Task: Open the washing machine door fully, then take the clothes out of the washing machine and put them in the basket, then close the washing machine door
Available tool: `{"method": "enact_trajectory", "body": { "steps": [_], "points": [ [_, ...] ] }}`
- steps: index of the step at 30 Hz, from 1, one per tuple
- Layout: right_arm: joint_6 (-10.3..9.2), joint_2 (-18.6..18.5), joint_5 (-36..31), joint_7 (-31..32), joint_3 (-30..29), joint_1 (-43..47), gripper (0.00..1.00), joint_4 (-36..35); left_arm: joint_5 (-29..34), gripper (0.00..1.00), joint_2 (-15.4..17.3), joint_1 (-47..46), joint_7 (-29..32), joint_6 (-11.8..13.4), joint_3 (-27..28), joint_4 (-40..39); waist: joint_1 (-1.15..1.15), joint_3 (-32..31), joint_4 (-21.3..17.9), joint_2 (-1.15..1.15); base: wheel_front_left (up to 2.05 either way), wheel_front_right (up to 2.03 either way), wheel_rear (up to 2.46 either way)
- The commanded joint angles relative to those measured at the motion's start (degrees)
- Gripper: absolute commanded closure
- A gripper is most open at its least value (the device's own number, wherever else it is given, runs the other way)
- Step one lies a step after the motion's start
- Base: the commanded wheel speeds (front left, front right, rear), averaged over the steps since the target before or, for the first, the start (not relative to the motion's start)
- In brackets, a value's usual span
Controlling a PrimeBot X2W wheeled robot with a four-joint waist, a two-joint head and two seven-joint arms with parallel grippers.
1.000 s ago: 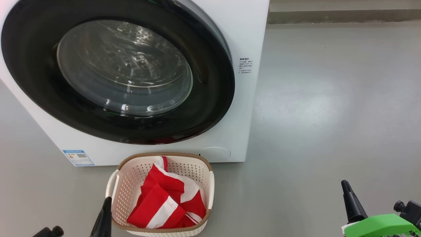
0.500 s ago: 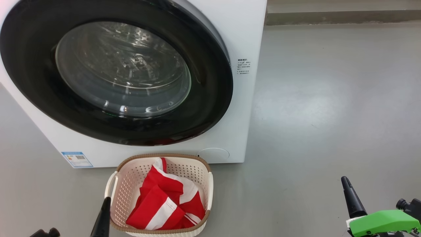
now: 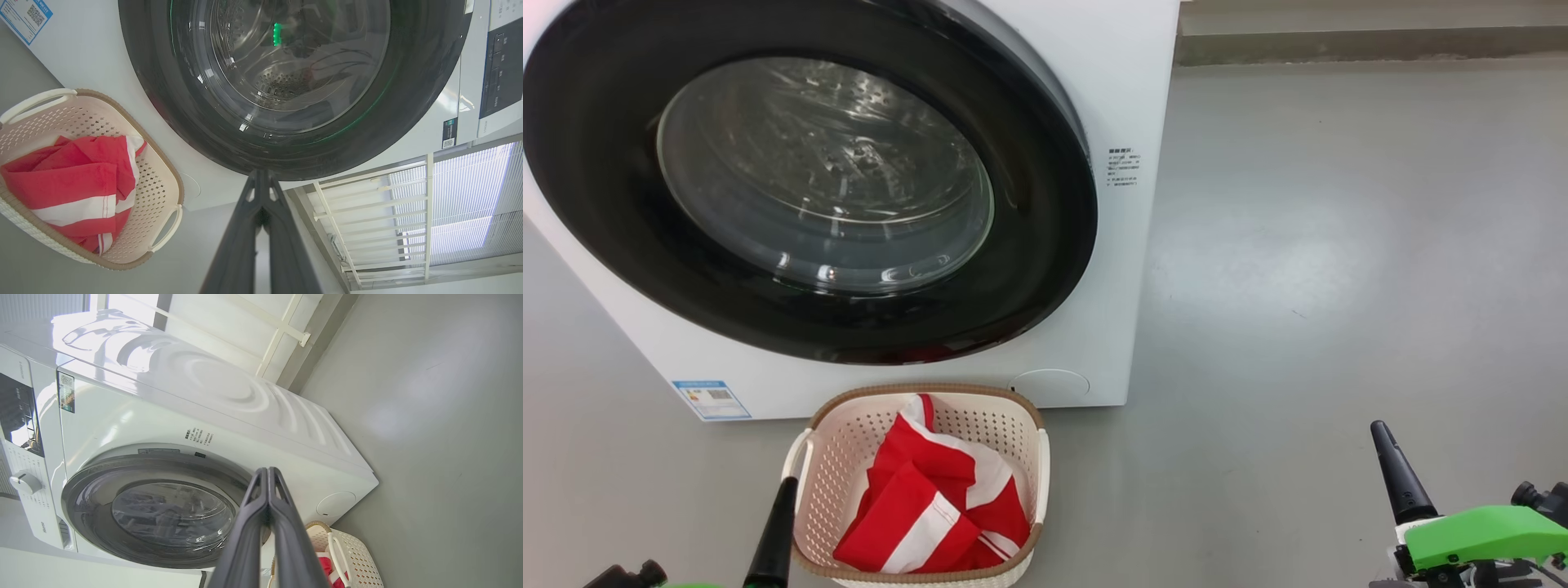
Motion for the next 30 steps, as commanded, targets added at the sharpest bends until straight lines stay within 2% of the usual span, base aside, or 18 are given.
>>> {"method": "enact_trajectory", "body": {
  "steps": [1,30],
  "points": [
    [-0.03,-1.0,1.98,0.59,0.25,-2.95,1.0,-1.79,-1.69,1.0,0.64,-2.77,0.48,-0.3,1.96,-1.61,0.0,-0.02,-0.03,0.0,0.0,0.0,0.0],
    [-0.04,-1.4,17.73,5.32,-0.62,-5.44,1.0,-2.92,-18.7,1.0,0.32,-4.51,5.21,-0.38,3.64,-1.86,0.0,-0.48,-0.72,0.0,0.0,0.0,0.0]
  ]
}}
